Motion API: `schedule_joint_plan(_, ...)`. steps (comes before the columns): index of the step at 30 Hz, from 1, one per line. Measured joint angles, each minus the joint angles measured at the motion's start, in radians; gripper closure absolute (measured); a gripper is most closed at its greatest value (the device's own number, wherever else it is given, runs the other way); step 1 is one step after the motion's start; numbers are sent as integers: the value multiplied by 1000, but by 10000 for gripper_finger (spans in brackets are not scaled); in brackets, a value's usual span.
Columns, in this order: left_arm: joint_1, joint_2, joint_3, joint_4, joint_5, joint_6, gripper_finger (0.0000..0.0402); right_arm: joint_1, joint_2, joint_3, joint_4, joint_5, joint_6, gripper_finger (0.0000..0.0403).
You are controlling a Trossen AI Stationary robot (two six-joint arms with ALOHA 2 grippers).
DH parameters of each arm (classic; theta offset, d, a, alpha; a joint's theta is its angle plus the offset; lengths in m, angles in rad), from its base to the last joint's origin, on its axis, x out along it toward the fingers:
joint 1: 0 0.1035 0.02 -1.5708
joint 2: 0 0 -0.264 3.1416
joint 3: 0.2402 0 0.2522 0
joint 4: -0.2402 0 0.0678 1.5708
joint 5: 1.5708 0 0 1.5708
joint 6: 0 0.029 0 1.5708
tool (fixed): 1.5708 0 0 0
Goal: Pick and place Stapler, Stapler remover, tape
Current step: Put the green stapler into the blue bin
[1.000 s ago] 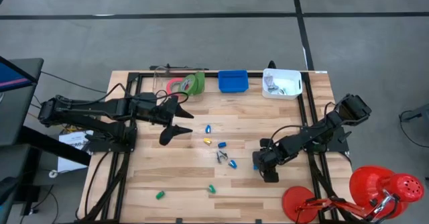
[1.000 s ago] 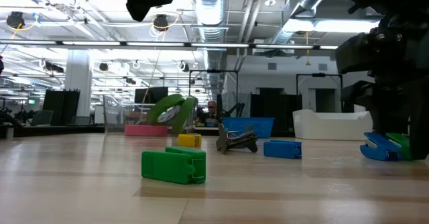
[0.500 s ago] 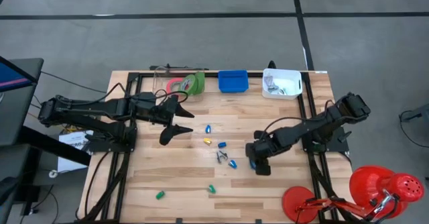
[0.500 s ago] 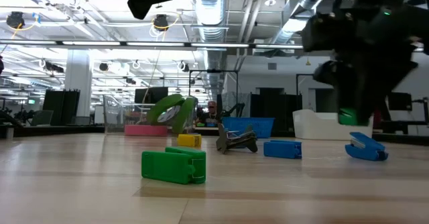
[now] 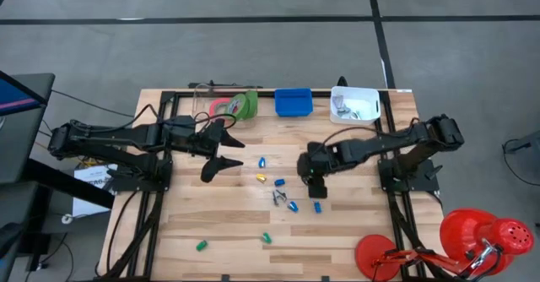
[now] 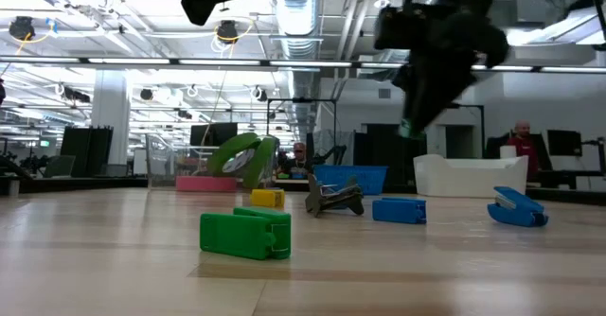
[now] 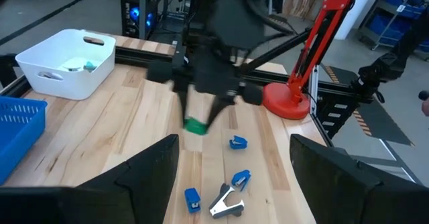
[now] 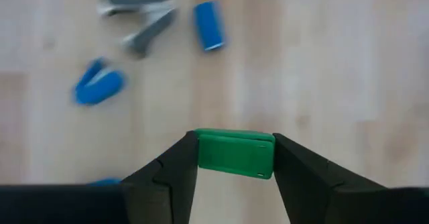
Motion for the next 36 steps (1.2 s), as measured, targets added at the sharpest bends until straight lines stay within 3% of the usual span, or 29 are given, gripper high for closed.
schedule_joint_plan(10, 0, 0, 0, 26, 0, 0, 128, -260, 0, 65, 52, 129, -216, 237)
schedule_joint_plan(19, 0, 0, 0, 42, -15, 0, 128, -533, 0, 68, 285, 136, -270, 240)
schedule_joint_plan(23, 0, 0, 0, 49, -24, 0, 128, -629, 0, 68, 395, 124, -209, 236)
schedule_joint_plan(28, 0, 0, 0, 60, -45, -18, 128, -732, 9, 69, 481, 25, -75, 234)
schedule_joint_plan(36, 0, 0, 0, 75, -62, -26, 128, -793, 73, 72, 547, -46, 44, 234)
